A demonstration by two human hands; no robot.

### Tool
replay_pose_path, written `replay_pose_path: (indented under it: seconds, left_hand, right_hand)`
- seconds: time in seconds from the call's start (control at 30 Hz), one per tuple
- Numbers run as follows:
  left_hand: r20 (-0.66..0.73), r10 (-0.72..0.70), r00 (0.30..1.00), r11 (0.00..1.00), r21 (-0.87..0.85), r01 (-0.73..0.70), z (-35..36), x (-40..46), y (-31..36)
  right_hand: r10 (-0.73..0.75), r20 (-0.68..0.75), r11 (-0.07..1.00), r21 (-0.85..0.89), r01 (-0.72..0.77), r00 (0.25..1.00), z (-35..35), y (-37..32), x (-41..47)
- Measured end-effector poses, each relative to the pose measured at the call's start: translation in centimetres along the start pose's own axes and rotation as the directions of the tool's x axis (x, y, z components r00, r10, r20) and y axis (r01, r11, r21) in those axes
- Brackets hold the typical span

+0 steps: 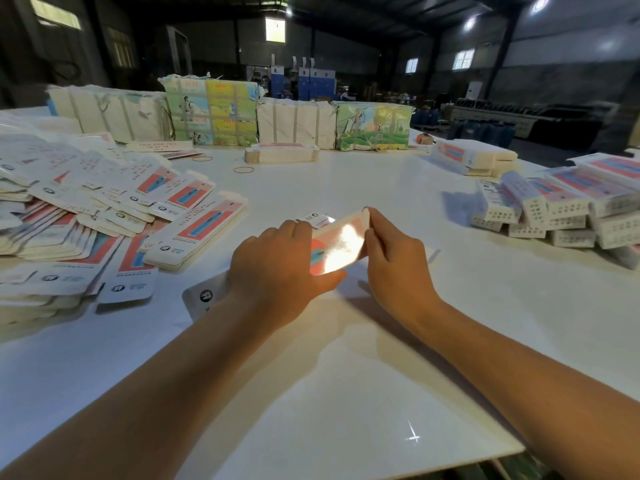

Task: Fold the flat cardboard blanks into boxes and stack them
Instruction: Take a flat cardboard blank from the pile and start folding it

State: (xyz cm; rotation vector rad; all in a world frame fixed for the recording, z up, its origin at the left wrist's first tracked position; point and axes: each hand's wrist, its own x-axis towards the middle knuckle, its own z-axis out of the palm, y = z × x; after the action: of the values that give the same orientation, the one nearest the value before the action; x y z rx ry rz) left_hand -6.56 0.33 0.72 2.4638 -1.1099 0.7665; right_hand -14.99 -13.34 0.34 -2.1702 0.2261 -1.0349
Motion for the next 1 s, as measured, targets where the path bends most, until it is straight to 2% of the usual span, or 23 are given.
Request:
replay_pose_path:
  seconds: [0.07,0.13,0.27,0.37,0.43,0.5,0.6,0.77,0.83,0.93,1.0]
  left_hand:
    - [-0.002,-0.002,1.0,1.0,-0.031,0.002,-0.2,-0.1,0.0]
    - [-0.034,0.023,0.999,0.997,-0.076,-0.026,-0.4,-0.3,0.0]
    - [-0.033,0.04,0.999,0.998,-0.047,-0.042,-0.5,-0.3,0.1]
    - [-0.001,0.042,0.999,0.998,-0.042,-0.042,-0.5,-0.1,-0.1]
    - [0.015,0.053,0.998,0.998,-0.039,-0.053,-0.6,-0.2,-0.2]
    - [-0.004,0.063,0.998,0.997,-0.05,-0.063,-0.5,-0.3,-0.1]
    - [-0.027,0.031,0.999,0.996,-0.085,-0.034,-0.6,-0.3,0.3]
    - [-0.073,0.041,0.997,0.993,-0.108,-0.048,-0.6,-0.5,0.5]
    - [-0.074,0.044,0.996,0.995,-0.081,-0.05,-0.6,-0.5,0.3]
    - [-0.003,-0.003,1.0,0.999,0.032,0.003,-0.8,-0.1,-0.4]
    - [0.002,0.008,1.0,0.998,0.062,-0.008,-0.9,0.0,-1.0]
  right_hand:
    - [0.026,-0.011,0.999,0.03,-0.025,1.0,-0.2,-0.2,0.2]
    - [0.086,0.012,0.98,0.179,-0.087,0.996,-0.6,-0.4,0.5]
    - [0.23,0.093,0.832,0.498,-0.246,0.969,-1.3,-0.1,1.2]
    - [0.309,0.157,0.737,0.583,-0.341,0.938,-1.4,0.4,1.7]
    - [0.263,0.123,0.803,0.521,-0.288,0.957,-1.3,0.4,1.4]
    - [0.17,0.012,0.905,0.395,-0.161,0.985,-1.1,0.2,0.9]
    - [0.082,-0.075,0.953,0.297,-0.056,0.994,-0.7,-0.3,0.3]
    - [-0.059,0.052,0.998,0.035,0.057,0.997,0.1,-1.1,-0.8]
    - [-0.043,0.1,0.995,0.095,0.034,0.994,0.0,-1.3,-0.7]
    - [0.08,0.228,0.94,0.306,-0.149,0.97,-0.1,-1.4,-0.5]
    - [0.063,0.325,0.943,0.289,-0.162,0.943,-0.1,-1.1,-0.6]
